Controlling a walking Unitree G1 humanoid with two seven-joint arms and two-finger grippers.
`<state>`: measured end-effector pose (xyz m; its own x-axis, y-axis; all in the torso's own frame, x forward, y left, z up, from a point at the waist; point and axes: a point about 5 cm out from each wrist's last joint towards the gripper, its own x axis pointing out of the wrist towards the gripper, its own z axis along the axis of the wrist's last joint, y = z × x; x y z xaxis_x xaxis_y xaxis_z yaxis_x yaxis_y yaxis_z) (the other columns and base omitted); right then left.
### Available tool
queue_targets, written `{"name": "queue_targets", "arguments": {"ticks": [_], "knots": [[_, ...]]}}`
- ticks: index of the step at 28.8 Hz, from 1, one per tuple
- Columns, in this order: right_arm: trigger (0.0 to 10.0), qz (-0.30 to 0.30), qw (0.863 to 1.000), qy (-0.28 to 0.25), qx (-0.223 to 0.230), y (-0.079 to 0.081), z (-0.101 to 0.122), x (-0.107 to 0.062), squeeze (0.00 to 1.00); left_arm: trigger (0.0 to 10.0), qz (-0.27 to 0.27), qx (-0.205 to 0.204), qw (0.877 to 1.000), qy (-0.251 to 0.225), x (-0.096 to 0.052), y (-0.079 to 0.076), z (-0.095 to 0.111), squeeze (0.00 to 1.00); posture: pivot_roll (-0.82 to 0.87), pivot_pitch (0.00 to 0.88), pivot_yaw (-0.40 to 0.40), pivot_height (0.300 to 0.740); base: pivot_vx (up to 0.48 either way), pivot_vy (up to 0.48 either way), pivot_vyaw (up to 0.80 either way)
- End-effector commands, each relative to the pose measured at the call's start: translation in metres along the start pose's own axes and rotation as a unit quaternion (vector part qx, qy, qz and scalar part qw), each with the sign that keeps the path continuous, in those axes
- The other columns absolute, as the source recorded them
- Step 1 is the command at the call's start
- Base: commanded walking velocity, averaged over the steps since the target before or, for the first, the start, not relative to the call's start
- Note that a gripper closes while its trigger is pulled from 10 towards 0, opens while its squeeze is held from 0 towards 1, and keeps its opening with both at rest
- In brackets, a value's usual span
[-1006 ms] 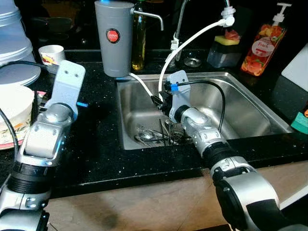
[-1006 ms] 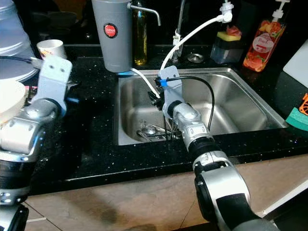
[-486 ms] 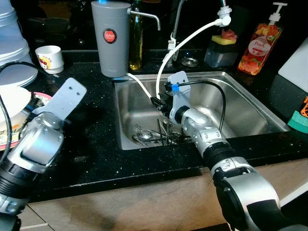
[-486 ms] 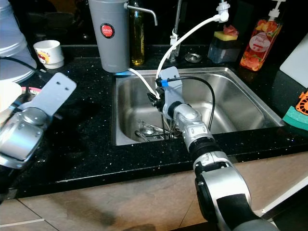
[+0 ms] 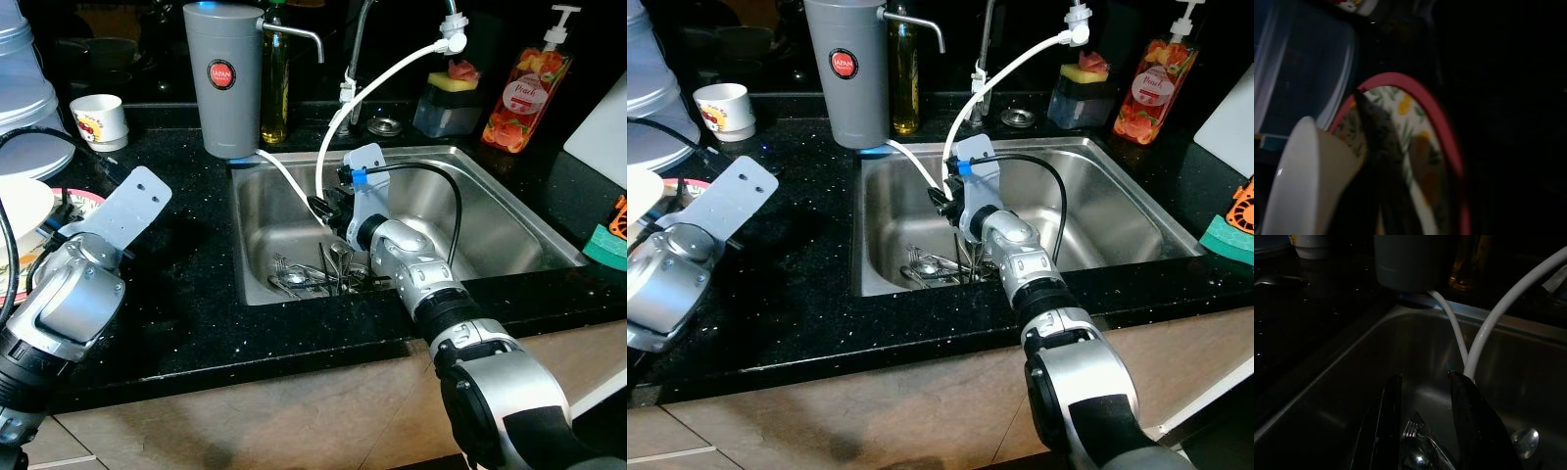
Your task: Kitchen organization
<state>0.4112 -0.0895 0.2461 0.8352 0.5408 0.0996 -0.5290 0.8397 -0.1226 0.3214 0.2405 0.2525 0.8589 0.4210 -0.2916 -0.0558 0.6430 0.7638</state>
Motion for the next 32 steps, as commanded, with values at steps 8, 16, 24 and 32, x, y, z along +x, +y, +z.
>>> {"name": "queue_targets", "arguments": {"ticks": [8,16,24,32], "knots": [[10.0,-0.001,1.0,-0.011,-0.008,-0.002,0.011,0.002,0.0,0.0,-0.049,0.011,0.998,0.028,0.004,-0.018,-0.012,0.0,-0.01,0.111,-0.041,0.74,0.0,0.0,0.0],[10.0,-0.002,1.0,-0.012,-0.006,-0.002,0.012,0.002,0.0,0.0,-0.069,0.024,0.997,0.002,0.004,-0.028,-0.005,0.0,-0.01,0.112,-0.041,0.74,0.0,0.0,0.0],[10.0,-0.004,1.0,-0.009,-0.007,-0.002,0.01,0.001,0.0,0.0,-0.116,0.041,0.991,-0.049,-0.002,-0.054,0.007,0.0,-0.01,0.114,-0.038,0.74,0.0,0.0,0.0],[10.0,-0.008,1.0,-0.009,-0.008,-0.005,0.01,0.001,0.0,0.0,-0.168,0.037,0.981,-0.084,-0.02,-0.083,0.025,0.0,-0.01,0.116,-0.036,0.74,0.0,0.0,0.0]]}}
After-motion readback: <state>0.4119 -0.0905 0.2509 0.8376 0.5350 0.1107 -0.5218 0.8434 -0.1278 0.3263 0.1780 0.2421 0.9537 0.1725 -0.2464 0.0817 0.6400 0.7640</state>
